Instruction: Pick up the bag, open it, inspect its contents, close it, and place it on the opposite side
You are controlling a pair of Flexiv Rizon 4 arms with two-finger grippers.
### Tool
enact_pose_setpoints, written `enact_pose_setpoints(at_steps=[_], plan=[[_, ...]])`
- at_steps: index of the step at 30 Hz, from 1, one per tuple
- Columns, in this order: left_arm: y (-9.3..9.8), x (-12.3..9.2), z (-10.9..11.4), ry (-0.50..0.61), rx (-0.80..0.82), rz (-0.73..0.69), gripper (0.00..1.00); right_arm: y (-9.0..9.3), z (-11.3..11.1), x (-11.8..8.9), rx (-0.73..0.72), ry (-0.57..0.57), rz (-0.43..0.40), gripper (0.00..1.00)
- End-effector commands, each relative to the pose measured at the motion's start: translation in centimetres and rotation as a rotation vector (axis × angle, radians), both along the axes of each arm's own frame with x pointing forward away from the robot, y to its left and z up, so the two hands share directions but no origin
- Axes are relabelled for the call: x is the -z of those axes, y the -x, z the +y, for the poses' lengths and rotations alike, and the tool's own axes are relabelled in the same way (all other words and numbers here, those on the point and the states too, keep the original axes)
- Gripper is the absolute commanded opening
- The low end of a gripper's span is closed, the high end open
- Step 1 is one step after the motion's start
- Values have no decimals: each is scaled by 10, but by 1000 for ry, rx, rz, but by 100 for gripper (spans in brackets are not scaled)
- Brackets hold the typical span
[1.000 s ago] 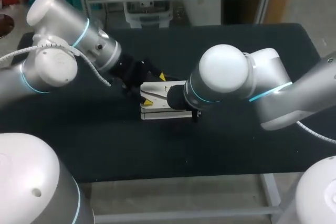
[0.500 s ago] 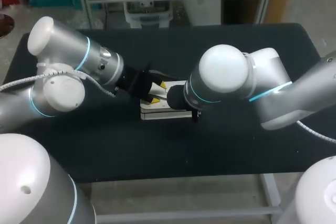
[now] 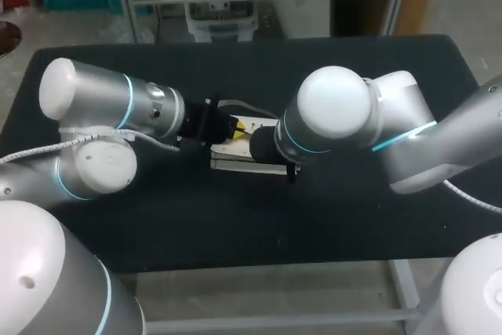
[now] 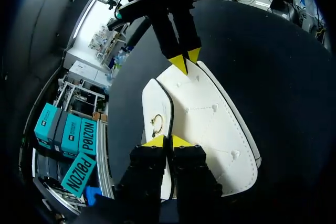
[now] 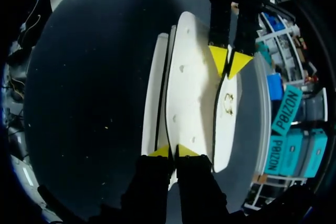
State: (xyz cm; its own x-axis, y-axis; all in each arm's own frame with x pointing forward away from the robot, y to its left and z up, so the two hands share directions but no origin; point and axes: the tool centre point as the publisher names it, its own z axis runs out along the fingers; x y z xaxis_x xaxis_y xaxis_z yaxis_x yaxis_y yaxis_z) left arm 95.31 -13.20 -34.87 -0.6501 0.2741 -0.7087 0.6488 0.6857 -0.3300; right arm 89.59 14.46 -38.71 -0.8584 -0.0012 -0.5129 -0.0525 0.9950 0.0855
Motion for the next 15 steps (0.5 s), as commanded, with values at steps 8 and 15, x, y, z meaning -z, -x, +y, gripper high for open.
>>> enact_pose_setpoints(at_steps=[8,15], plan=[[-12,-36,24,83,-30,211,0,2,0,5,-1,-2,-4,0],[-15,-40,26,78,-57,306,0,2,0,5,-1,-2,-4,0]])
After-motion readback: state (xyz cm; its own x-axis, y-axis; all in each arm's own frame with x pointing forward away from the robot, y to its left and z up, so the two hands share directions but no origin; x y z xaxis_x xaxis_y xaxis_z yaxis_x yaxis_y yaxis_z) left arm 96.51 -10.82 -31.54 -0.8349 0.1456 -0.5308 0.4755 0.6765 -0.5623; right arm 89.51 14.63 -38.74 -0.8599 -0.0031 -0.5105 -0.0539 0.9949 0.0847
